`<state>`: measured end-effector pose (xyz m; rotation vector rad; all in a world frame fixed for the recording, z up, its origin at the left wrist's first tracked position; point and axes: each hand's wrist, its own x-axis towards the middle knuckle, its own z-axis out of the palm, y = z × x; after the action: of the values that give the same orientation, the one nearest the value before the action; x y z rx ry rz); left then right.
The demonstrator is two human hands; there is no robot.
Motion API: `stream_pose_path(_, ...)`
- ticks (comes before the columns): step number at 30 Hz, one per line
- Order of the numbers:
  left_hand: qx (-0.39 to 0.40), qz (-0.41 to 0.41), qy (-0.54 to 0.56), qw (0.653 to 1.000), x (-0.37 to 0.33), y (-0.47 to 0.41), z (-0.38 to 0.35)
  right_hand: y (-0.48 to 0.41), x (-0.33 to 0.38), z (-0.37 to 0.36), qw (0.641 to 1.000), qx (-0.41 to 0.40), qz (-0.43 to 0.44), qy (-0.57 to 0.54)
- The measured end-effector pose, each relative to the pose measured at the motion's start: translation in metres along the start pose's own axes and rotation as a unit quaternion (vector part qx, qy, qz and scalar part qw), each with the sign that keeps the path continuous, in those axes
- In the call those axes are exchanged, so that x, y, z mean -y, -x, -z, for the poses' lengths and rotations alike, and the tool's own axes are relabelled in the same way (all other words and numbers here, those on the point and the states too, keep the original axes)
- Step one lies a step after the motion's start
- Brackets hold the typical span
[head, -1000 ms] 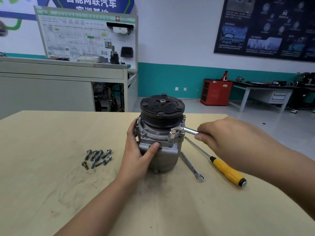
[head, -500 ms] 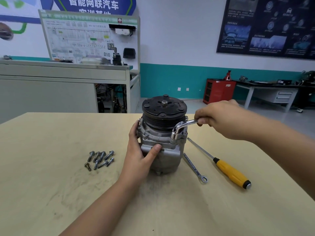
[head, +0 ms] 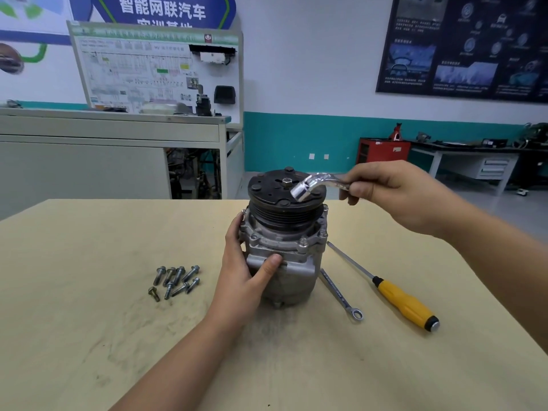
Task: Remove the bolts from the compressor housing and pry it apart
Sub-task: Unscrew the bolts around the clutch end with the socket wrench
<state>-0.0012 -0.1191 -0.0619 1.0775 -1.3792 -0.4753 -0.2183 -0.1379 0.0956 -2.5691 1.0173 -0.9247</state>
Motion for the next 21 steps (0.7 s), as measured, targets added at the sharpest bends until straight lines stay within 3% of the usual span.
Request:
stream_pose_path(6,0.002,0.000,0.001,1.000,0.000,0.001,0.000,0.001,0.013,-0.017,0.972,-0.052,-0.004,-0.229)
stream_pose_path(11,0.001,-0.001,-0.006,1.000,-0.001,0.002,0.002,-0.003,0.023,-0.028,0.940,-0.048,0.003,-0.339)
stream_pose_path(21,0.004,0.004,-0.028,1.000,0.001,0.000,0.005,-0.016,0.029,-0.044,0.910,-0.065,0.018,-0.409)
